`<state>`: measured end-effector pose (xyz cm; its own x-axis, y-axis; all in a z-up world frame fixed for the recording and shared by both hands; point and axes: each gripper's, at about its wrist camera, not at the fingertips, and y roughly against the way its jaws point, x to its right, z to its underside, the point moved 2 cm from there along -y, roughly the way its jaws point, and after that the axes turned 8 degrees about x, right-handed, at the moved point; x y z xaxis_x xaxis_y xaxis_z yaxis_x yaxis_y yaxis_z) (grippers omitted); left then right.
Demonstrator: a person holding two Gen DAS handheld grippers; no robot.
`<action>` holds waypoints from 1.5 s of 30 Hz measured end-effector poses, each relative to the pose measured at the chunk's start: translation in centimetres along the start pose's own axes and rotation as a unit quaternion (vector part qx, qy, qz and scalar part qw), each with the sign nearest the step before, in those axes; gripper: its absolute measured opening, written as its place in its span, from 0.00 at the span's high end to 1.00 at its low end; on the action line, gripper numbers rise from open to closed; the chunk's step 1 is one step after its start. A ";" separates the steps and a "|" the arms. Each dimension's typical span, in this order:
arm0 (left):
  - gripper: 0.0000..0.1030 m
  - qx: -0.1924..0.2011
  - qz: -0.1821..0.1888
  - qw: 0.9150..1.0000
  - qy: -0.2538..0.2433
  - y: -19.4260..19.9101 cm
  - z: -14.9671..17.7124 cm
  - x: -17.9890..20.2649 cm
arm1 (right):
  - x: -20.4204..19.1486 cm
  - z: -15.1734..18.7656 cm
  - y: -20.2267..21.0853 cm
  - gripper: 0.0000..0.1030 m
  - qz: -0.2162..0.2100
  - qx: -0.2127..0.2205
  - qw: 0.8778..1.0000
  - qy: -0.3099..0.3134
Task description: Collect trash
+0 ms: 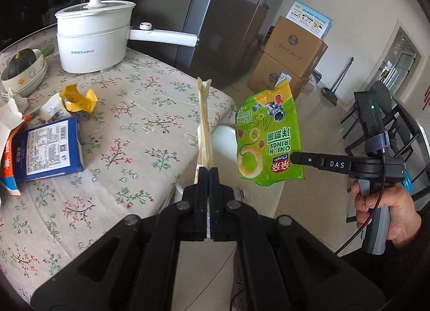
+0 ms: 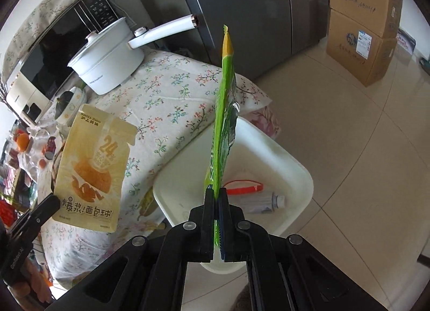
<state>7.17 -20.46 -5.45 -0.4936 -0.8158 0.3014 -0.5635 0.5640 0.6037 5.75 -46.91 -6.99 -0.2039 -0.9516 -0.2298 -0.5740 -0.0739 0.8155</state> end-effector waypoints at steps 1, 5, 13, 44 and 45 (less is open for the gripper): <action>0.99 -0.006 0.005 1.000 -0.004 -0.6 0.2 0.5 | 0.4 0.3 -0.3 0.97 0.002 -0.008 1.000 -0.001; 0.99 -0.029 0.017 0.999 -0.012 -2.8 0.9 1.8 | 1.4 1.0 -1.0 0.96 0.009 -0.027 1.000 -0.009; 0.99 -0.066 0.010 0.997 -0.033 -6.6 2.1 2.9 | 3.4 1.2 -0.8 0.61 0.021 -0.030 0.999 -0.027; 0.19 -0.015 -0.178 0.983 -0.049 1.5 0.0 -8.1 | -5.5 -2.1 0.2 0.36 0.007 0.040 0.998 0.039; 0.19 -0.012 -0.185 0.982 -0.045 2.1 -0.1 -9.0 | -6.6 -2.2 0.0 0.36 0.003 0.040 0.998 0.044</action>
<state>10.46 -11.94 -6.81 -0.3146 -0.9492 -0.0073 -0.6999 0.2267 0.6773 8.85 -41.32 -4.35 -0.1383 -0.9748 -0.1751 -0.6346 -0.0485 0.7713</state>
